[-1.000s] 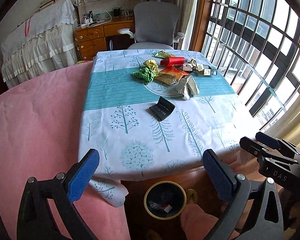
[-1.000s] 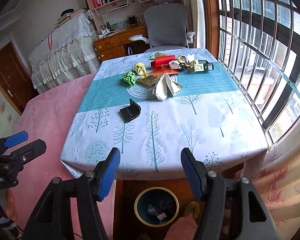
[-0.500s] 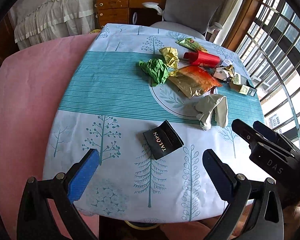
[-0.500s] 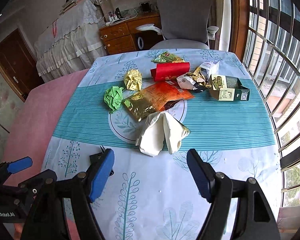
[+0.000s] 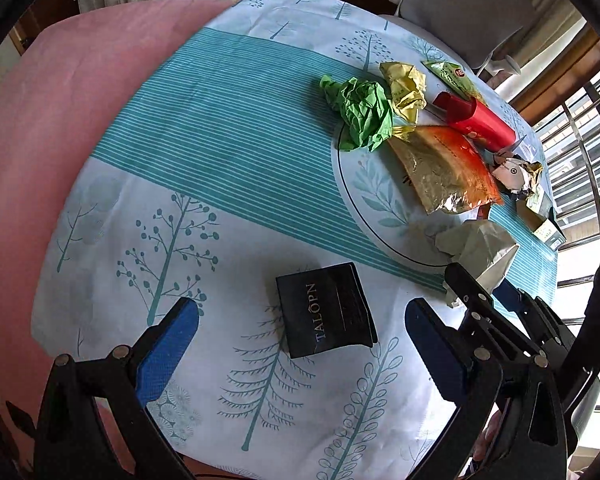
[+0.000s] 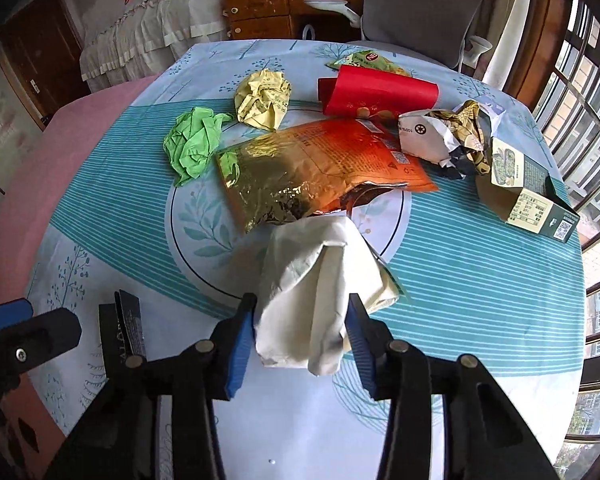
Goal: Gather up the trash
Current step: 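Grasp the black TALOPN box with left tool while right tool grasps the white tissue, then carry box and tissue over the wastebasket and open both tools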
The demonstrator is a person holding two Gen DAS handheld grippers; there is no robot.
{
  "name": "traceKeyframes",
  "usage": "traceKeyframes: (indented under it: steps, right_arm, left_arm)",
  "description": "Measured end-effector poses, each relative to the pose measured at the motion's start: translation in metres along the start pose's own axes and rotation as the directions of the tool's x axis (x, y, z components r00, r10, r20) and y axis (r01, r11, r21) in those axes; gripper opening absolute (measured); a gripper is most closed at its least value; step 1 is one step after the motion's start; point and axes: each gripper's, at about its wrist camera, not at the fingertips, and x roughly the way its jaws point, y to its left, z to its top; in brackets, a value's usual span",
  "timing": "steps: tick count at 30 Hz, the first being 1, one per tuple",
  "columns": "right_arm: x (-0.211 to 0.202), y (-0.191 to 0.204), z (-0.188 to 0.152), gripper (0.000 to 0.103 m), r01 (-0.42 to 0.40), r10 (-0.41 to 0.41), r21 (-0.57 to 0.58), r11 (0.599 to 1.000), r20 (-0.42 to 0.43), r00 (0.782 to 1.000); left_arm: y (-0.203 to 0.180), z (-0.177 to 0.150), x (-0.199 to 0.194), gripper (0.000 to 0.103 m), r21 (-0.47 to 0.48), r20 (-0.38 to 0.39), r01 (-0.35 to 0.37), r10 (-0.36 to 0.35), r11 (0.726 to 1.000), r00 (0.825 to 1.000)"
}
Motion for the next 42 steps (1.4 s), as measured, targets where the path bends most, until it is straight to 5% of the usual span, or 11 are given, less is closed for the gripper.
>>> traceKeyframes:
  steps: [3, 12, 17, 19, 25, 32, 42]
  right_arm:
    - [-0.006, -0.006, -0.001, 0.03, -0.037, 0.037, -0.026, 0.999, 0.014, 0.999]
    - [-0.012, -0.02, -0.004, 0.027, -0.116, 0.117, -0.04, 0.992, 0.024, 0.993]
    - [-0.013, -0.02, -0.004, 0.026, -0.12, 0.121, -0.047, 0.992, 0.025, 0.992]
    - [-0.014, -0.021, -0.004, 0.025, -0.123, 0.124, -0.039, 0.992, 0.025, 0.992]
    - [-0.024, -0.026, -0.005, 0.023, -0.148, 0.148, 0.001, 0.989, 0.039, 0.988]
    - [-0.055, -0.026, -0.016, 0.022, -0.167, 0.163, 0.049, 0.985, 0.078, 0.984]
    - [-0.083, -0.017, -0.064, 0.021, -0.064, 0.047, 0.165, 0.984, 0.105, 0.993]
  left_arm:
    - [-0.001, -0.001, 0.017, 0.102, -0.022, -0.035, -0.013, 0.012, 1.0, 0.999]
    - [0.004, -0.006, 0.053, 0.1, -0.101, -0.108, -0.047, 0.036, 0.994, 0.993]
    - [0.001, -0.009, 0.056, 0.069, -0.083, -0.107, -0.054, 0.045, 0.995, 0.993]
    - [0.001, -0.009, 0.054, 0.045, -0.07, -0.102, -0.053, 0.046, 0.996, 0.994]
    - [0.001, -0.01, 0.036, 0.042, -0.042, -0.082, -0.03, 0.027, 0.999, 0.996]
    - [-0.005, -0.023, -0.013, 0.042, 0.129, 0.005, -0.013, 0.012, 0.992, 1.0]
    - [0.046, -0.07, -0.085, 0.042, 0.3, 0.055, 0.034, -0.053, 0.953, 0.997]
